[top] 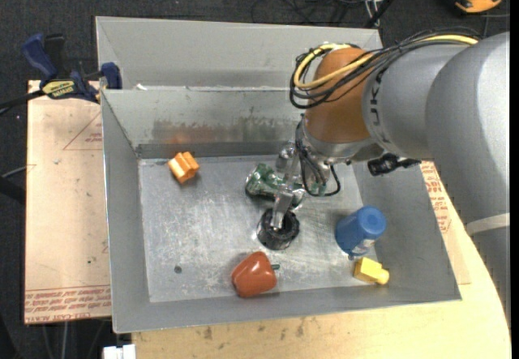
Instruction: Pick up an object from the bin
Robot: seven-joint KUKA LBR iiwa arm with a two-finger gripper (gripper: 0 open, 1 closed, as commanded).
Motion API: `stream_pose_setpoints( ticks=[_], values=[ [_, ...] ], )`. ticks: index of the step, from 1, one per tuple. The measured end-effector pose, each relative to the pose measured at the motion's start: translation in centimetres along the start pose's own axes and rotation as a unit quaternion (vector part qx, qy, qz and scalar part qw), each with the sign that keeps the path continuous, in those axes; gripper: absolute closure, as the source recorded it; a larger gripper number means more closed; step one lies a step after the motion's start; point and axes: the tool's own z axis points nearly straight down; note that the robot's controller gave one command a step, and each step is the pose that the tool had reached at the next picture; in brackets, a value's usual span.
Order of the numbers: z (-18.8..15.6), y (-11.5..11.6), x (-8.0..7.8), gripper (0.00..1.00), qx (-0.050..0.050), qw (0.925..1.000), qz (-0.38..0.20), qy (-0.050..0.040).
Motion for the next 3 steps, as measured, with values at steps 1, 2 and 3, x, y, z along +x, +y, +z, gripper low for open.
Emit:
stream_pose_setpoints(
  ticks=[1,2,3],
  values=[
    [-0.13,0.08,-0.57,0.0,-0.005,0.9973,-0.073,-0.002],
    [-0.8,-0.3,-0.79,1.0,-0.003,0.9982,-0.06,-0.0027],
    [-0.82,-0.22,-0.74,1.0,-0.003,0.9989,-0.048,-0.0028]
  ],
)
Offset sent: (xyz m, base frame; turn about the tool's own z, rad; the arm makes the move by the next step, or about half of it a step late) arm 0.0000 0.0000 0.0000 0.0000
